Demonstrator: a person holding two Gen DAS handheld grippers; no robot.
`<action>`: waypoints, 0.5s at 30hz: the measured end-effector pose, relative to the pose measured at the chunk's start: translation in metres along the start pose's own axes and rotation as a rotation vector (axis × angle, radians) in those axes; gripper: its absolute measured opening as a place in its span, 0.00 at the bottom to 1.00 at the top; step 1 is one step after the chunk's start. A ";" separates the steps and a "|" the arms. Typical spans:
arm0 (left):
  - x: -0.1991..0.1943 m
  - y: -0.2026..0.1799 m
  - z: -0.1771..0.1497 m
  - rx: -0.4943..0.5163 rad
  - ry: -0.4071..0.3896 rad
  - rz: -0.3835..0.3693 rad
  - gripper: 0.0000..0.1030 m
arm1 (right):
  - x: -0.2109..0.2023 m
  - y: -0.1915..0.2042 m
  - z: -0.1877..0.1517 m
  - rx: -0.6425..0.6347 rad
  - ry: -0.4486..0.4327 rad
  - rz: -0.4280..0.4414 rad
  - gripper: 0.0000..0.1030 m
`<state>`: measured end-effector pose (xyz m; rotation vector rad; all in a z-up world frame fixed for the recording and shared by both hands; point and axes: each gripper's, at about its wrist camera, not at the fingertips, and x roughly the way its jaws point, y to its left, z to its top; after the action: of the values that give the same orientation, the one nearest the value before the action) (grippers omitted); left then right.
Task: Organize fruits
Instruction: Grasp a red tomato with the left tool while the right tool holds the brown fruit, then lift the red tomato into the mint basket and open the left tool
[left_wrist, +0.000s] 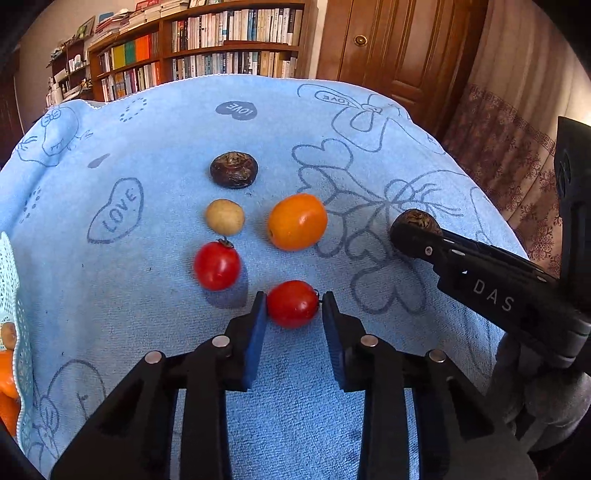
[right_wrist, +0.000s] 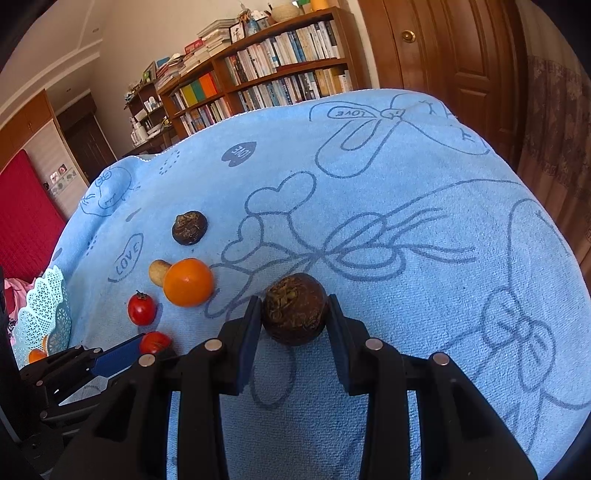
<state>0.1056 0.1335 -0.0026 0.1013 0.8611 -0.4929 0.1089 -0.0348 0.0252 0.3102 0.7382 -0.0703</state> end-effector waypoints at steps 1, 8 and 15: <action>-0.003 0.001 -0.001 -0.004 -0.004 0.006 0.30 | 0.000 0.000 0.000 0.000 0.000 0.000 0.34; -0.028 0.013 -0.006 -0.042 -0.053 0.062 0.30 | -0.002 0.000 -0.002 0.001 -0.007 0.003 0.34; -0.056 0.032 -0.009 -0.086 -0.112 0.147 0.30 | -0.002 0.000 -0.002 0.002 -0.008 0.004 0.34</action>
<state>0.0833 0.1853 0.0301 0.0570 0.7582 -0.3209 0.1061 -0.0345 0.0252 0.3131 0.7296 -0.0687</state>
